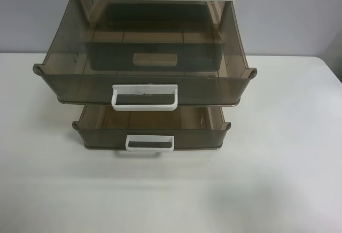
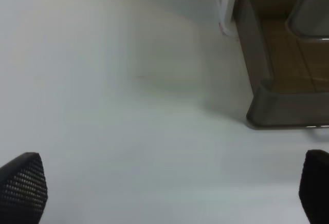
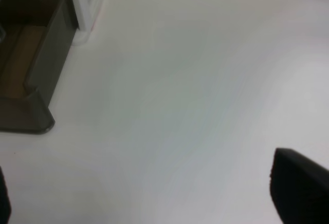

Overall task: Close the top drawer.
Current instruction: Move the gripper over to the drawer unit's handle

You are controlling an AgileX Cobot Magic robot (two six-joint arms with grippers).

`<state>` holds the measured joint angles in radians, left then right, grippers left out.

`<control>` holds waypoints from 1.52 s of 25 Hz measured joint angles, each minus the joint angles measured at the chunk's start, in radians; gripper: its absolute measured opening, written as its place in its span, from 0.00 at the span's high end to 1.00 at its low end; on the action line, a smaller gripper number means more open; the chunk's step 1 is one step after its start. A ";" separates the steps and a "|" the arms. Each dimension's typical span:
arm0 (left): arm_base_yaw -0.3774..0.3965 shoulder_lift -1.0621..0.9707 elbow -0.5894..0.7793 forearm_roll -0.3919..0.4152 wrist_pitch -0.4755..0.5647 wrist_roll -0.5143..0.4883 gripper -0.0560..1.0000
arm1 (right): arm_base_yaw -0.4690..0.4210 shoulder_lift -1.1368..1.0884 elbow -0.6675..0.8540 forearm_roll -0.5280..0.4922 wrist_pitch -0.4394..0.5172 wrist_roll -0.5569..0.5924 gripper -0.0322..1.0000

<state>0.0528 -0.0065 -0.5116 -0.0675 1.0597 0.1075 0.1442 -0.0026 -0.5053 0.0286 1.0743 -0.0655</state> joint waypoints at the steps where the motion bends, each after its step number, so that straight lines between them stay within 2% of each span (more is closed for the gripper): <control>1: 0.000 0.000 0.000 0.000 0.000 0.000 0.01 | 0.000 0.000 0.000 0.000 0.000 0.000 0.01; 12: 0.000 0.000 0.000 0.000 0.000 0.000 0.01 | 0.000 0.002 0.000 0.000 -0.001 0.000 0.01; 15: 0.000 0.000 0.000 0.000 0.000 0.000 0.01 | 0.000 0.131 -0.084 0.034 0.001 -0.013 0.01; 19: 0.000 0.000 0.000 0.000 0.000 0.000 0.01 | 0.021 0.376 -0.264 0.068 -0.003 -0.094 0.01; 22: 0.000 0.000 0.000 0.000 0.000 0.000 0.01 | 0.105 0.546 -0.392 0.072 -0.017 -0.117 0.01; 26: 0.000 0.000 0.000 0.000 0.000 0.000 0.01 | 0.288 0.773 -0.542 0.036 -0.017 -0.118 0.01; 29: 0.000 0.000 0.000 0.000 0.000 0.000 0.01 | 0.458 0.935 -0.648 -0.029 -0.011 -0.104 0.01; 32: 0.000 0.000 0.000 0.000 0.000 0.000 0.01 | 0.645 1.093 -0.743 -0.136 0.004 -0.068 0.01; 38: 0.000 0.000 0.000 0.000 0.000 0.000 0.01 | 0.924 1.353 -0.887 -0.243 0.019 -0.007 0.01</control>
<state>0.0528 -0.0065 -0.5116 -0.0675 1.0597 0.1075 1.0683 1.3501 -1.3925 -0.2144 1.0936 -0.0720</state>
